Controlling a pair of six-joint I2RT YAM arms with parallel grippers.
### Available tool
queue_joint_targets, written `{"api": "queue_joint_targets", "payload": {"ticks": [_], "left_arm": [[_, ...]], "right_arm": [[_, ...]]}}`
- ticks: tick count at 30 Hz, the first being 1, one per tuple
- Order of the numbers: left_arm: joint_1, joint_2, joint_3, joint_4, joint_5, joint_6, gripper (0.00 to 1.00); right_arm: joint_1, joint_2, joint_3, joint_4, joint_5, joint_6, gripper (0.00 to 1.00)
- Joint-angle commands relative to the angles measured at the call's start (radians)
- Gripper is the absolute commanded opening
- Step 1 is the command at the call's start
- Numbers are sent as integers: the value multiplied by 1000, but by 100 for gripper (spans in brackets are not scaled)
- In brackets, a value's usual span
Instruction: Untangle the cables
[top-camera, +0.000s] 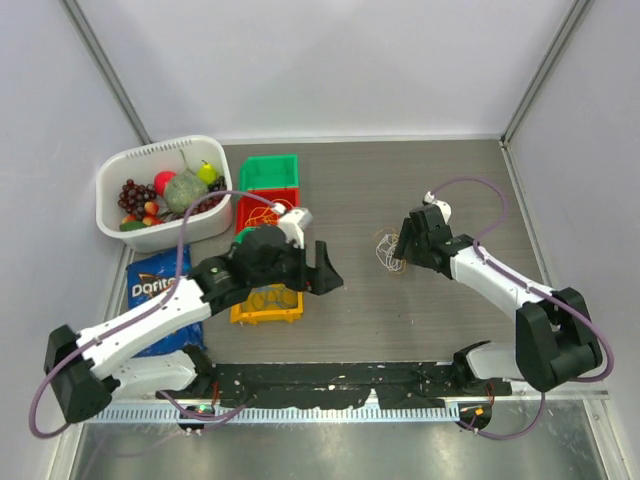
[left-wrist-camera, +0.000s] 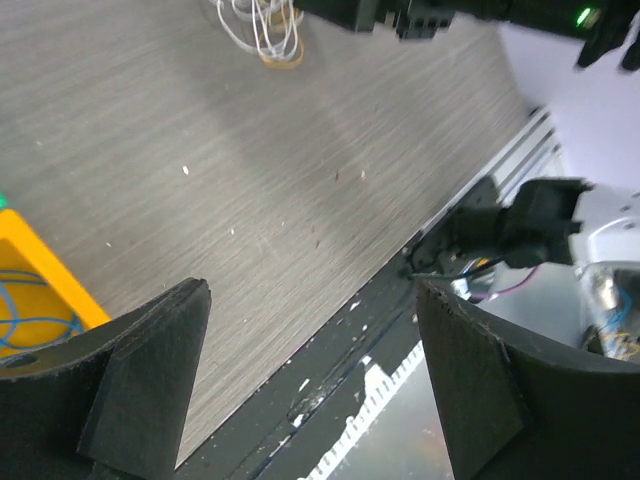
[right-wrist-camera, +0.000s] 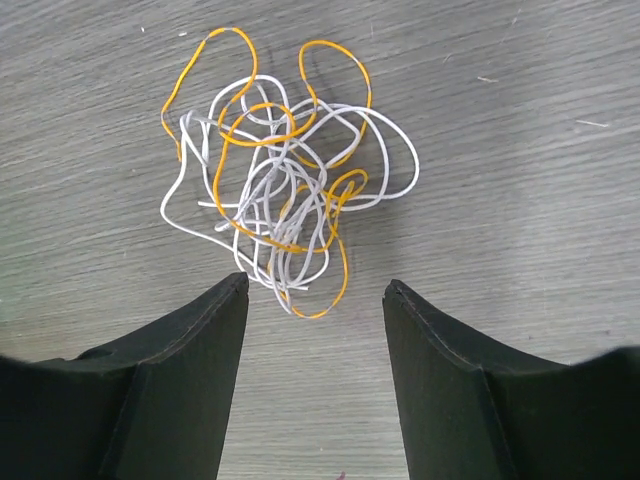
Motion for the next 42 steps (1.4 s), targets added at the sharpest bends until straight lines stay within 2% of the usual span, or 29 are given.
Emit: {"api": "queue_joint_targets", "payload": {"ticks": [1, 7, 9, 10, 14, 16, 18, 21, 26, 34, 37, 39, 40, 41, 42], "left_arm": [[-107, 112, 84, 62, -168, 27, 86], [-129, 204, 135, 63, -185, 85, 85], [-127, 224, 138, 71, -210, 91, 85], [-129, 235, 140, 71, -228, 91, 85], [-126, 284, 132, 101, -258, 100, 68], [-124, 318, 140, 121, -242, 119, 66], [-118, 351, 158, 121, -245, 134, 66], [-91, 402, 173, 121, -228, 148, 63], [-54, 468, 167, 146, -147, 127, 56], [-54, 530, 167, 240, -58, 91, 50], [-52, 534, 167, 250, -57, 93, 38], [-52, 531, 172, 238, -73, 100, 21], [-52, 525, 173, 230, -84, 108, 8], [-54, 513, 173, 221, -105, 111, 0], [-54, 494, 172, 218, -121, 117, 0]], "right_arm": [[-10, 30, -5, 196, -60, -97, 61], [4, 134, 9, 297, -52, -188, 60], [6, 182, 8, 313, -79, -209, 51], [6, 193, 7, 317, -121, -211, 41], [61, 145, -40, 348, -147, -186, 13], [105, 92, -57, 343, -162, -176, 4], [140, 41, -67, 310, -185, -146, 1], [161, -51, -111, 297, -270, -64, 1], [165, -195, -226, 385, -363, 35, 1], [167, -254, -260, 397, -449, 44, 1], [167, -270, -263, 388, -451, 42, 1], [167, -278, -261, 385, -459, 42, 1], [167, -280, -261, 383, -454, 42, 1], [168, -280, -260, 370, -443, 39, 1], [167, -278, -258, 360, -410, 35, 4]]}}
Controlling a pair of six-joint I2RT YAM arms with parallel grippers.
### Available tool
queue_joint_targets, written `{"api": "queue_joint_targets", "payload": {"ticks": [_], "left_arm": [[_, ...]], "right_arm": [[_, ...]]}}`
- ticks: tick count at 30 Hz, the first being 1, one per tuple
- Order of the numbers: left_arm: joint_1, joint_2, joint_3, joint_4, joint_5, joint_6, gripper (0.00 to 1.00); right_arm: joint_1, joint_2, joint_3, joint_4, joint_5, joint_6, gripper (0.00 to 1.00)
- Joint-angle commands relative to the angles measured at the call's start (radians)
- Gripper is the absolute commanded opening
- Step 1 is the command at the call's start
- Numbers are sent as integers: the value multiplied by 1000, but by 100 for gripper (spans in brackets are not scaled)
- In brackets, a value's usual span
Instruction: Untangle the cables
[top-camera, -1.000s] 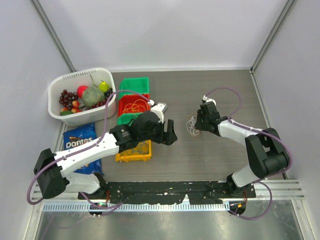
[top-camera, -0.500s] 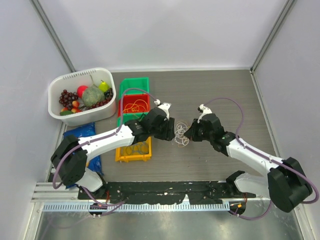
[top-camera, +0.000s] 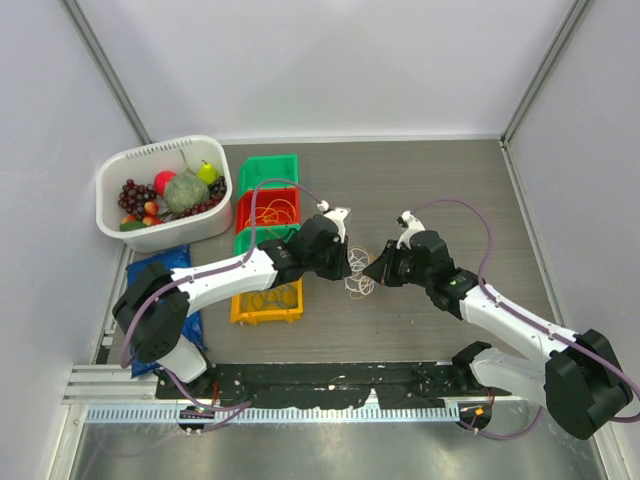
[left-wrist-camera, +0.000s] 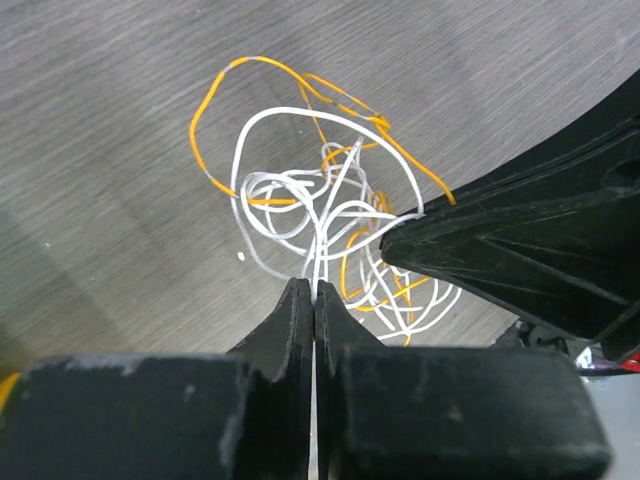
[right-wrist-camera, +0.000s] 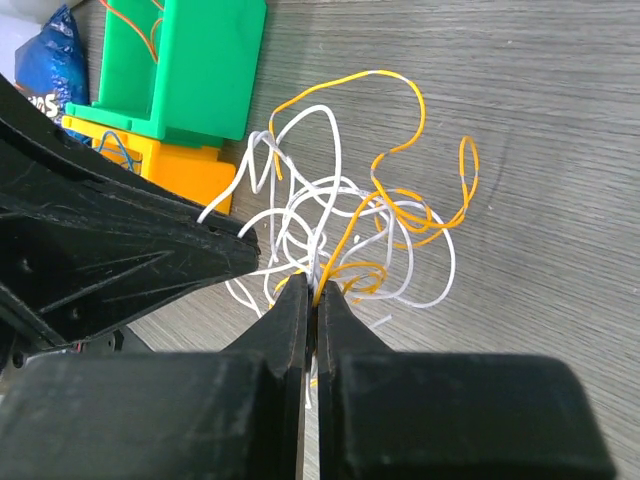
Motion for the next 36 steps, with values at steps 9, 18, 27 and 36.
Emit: {"api": "queue_joint_targets", "payload": {"ticks": [9, 18, 27, 36], "left_arm": [[-13, -257, 75, -54, 40, 60, 0], [-12, -491, 131, -76, 34, 72, 0], [-12, -420, 279, -209, -26, -13, 0], [-12, -396, 286, -151, 20, -42, 0]], "right_arm": [[2, 84, 68, -246, 407, -15, 42], [2, 66, 117, -286, 438, -58, 55], [3, -221, 113, -107, -60, -199, 63], [3, -241, 110, -81, -93, -170, 61]]}}
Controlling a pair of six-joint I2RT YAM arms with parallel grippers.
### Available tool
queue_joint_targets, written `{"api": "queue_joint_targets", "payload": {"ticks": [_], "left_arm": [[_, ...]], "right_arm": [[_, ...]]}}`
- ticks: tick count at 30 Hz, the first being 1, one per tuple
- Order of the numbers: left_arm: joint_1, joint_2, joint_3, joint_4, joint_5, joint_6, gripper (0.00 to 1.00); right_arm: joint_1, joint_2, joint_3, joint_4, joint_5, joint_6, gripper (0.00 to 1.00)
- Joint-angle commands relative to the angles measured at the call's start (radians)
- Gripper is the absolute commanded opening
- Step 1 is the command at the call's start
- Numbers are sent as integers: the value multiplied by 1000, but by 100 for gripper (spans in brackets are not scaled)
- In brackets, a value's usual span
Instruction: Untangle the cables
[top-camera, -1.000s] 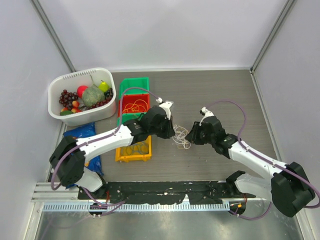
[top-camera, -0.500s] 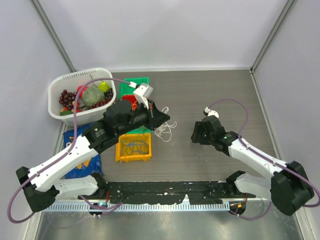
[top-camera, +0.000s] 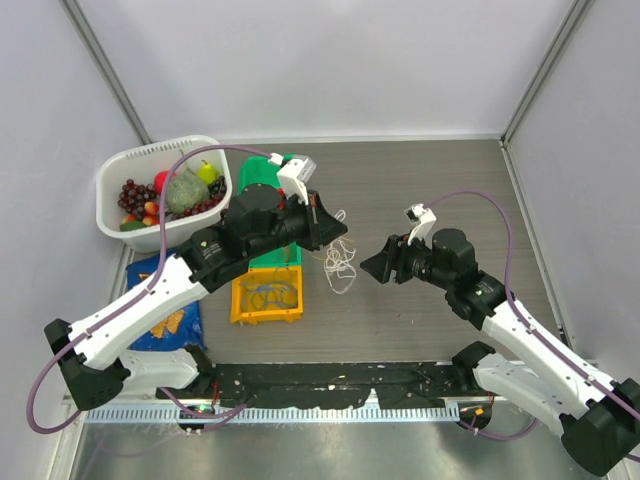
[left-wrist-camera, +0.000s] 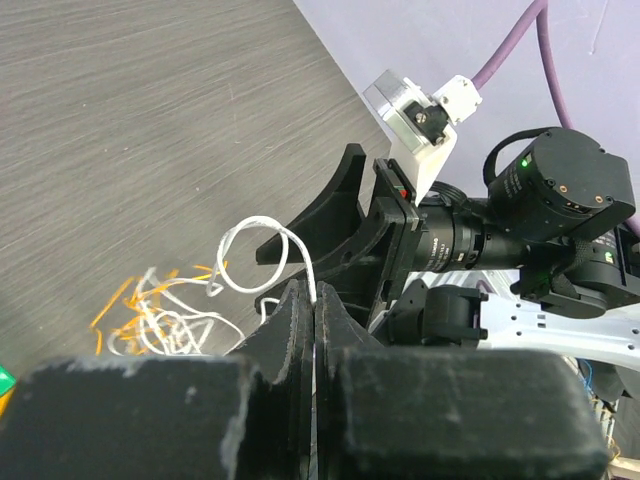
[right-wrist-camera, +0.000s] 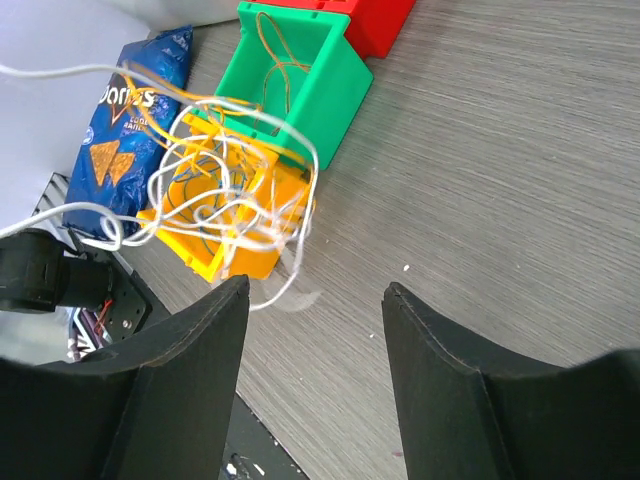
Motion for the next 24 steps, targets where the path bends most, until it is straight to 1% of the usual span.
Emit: {"api": "queue_joint_targets", "payload": {"ticks": [1, 3, 9, 13, 15, 18, 21, 22, 24], "left_arm": [[-1, -6, 34, 40, 32, -24, 0], [-2, -7, 34, 40, 33, -25, 0], [-2, -17, 23, 50, 32, -30, 0], [-2, -12, 31, 59, 47, -39, 0], [-4, -10, 34, 65, 55, -47, 0], [-2, -10, 40, 68, 64, -50, 0], [-2, -16, 42, 67, 64, -50, 0], [-2, -18, 42, 67, 66, -50, 0], [-2, -23, 40, 67, 61, -44, 0]], "right_arm": [[3, -5, 12, 35, -10, -2, 61], [2, -3, 14, 27, -5, -13, 60], [10, -12, -35, 114, -105, 13, 61], [11, -12, -63, 125, -42, 4, 61], [11, -6, -65, 104, -10, -5, 60], [13, -12, -78, 91, -3, -17, 59], [13, -35, -109, 131, -75, -8, 60], [13, -51, -127, 169, -91, 8, 60], [13, -67, -147, 185, -126, 22, 62]]}}
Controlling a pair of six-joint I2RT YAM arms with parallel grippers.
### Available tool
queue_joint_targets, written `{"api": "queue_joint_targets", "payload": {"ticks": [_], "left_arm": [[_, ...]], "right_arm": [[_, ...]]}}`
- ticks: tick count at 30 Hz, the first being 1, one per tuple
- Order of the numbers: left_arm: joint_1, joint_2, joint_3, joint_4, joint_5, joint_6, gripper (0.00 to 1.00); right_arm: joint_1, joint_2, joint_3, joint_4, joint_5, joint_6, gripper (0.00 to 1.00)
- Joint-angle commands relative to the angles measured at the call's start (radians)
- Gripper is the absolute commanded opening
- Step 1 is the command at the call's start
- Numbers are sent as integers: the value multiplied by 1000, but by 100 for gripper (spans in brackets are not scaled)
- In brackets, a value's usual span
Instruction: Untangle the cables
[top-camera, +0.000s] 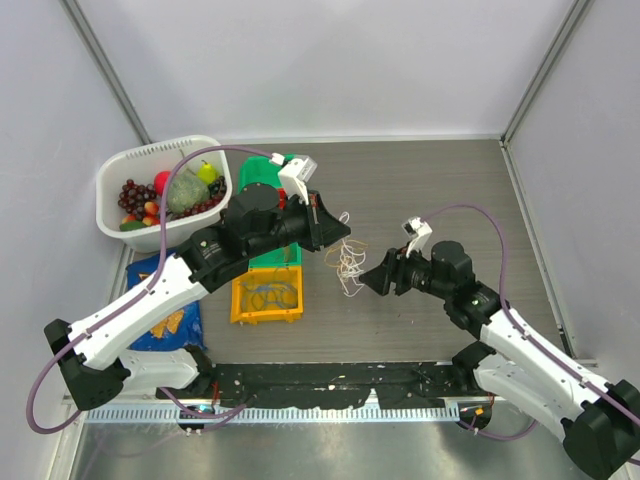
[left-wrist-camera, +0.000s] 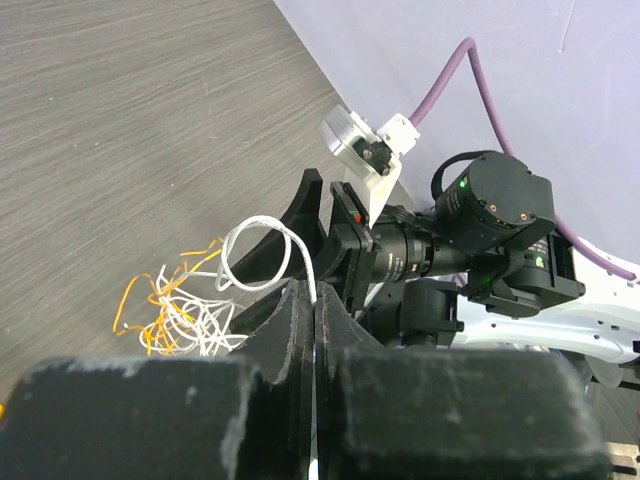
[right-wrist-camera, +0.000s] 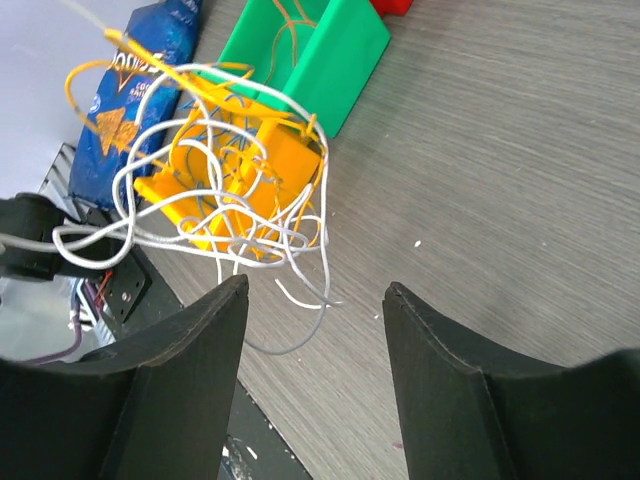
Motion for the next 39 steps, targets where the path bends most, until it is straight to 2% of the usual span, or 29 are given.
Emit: {"api": "queue_joint_targets", "payload": {"ticks": [1, 3, 8, 13, 20, 32, 34, 36, 38, 39], "left_arm": [[-2, -23, 36, 55, 7, -6, 0], [-2, -26, 33, 58, -1, -3, 0], [-2, -26, 23, 61, -4, -3, 0], [-4, -23, 27, 70, 3, -6, 0], [-4, -23, 30, 79, 14, -16, 0], [-2, -32, 28, 88, 25, -36, 0], [-2, -32, 30, 92, 29, -41, 0], [-2, -40, 30, 92, 34, -42, 0], [-2, -46, 28, 88, 28, -38, 0], [-2, -49, 28, 81, 19, -32, 0]], "right_arm": [[6, -53, -40, 102, -81, 17, 62], [6, -85, -62, 101, -73, 28, 63], [6, -317, -169, 162, -4, 118, 66], [6, -373, -229, 159, -24, 165, 65], [6, -300, -258, 214, -56, 148, 59], [10, -25, -298, 579, -40, 214, 57], [15, 11, -301, 625, -31, 223, 51], [13, 33, -306, 659, -26, 231, 38], [15, 39, -297, 668, -8, 235, 15], [15, 38, -289, 620, 31, 229, 1]]}}
